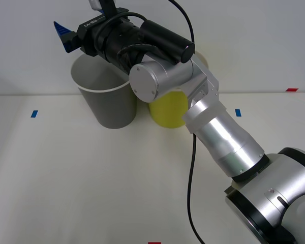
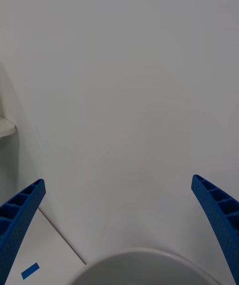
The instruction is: Put cans in the gray bin and PET bottles in the light green bin.
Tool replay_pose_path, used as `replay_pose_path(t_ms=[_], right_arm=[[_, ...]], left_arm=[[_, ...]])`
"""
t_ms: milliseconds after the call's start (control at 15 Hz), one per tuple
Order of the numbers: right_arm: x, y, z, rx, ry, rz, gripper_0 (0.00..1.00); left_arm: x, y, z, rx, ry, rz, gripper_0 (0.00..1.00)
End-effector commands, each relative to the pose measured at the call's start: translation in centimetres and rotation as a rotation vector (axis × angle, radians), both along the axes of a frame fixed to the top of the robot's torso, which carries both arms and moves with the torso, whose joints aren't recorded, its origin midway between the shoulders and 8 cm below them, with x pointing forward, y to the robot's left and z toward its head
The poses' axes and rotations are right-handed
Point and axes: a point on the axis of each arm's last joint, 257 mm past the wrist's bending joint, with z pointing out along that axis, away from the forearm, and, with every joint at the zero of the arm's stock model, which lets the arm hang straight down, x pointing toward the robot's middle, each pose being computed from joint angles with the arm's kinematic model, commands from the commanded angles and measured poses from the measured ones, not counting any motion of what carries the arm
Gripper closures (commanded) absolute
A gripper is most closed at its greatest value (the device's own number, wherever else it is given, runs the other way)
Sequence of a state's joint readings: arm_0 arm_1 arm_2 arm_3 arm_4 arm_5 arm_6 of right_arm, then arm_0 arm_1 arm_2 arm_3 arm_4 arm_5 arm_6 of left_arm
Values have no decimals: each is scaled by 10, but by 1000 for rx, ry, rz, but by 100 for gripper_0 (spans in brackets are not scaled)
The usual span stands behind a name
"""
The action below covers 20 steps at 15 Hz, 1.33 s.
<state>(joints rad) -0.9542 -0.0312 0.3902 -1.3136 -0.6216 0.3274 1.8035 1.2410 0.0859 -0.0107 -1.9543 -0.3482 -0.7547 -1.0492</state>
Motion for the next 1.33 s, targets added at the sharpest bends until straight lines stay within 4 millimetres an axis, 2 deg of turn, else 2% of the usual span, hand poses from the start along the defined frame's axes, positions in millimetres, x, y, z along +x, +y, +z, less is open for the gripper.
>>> replay_pose_path(t_ms=[67,133,333,533,733,933,1333], right_arm=[[4,-10,14,27,-21,-17,0],[2,-14,19,34,-6,-12,0],[-12,-46,28,-39,73,-5,0],[-29,-75,31,37,122,14,0],[-51,-108,24,14,145,-2,0],[-83,-143,22,35,176,-28,0],[-135,-227,1,47,131,-170,0]], left_arm=[[0,0,0,0,0,0,18],[0,0,0,0,0,0,18],[0,0,0,0,0,0,18],[0,0,0,0,0,0,18],[0,0,0,0,0,0,18],[0,0,0,0,0,0,18],[0,0,0,0,0,0,18]])
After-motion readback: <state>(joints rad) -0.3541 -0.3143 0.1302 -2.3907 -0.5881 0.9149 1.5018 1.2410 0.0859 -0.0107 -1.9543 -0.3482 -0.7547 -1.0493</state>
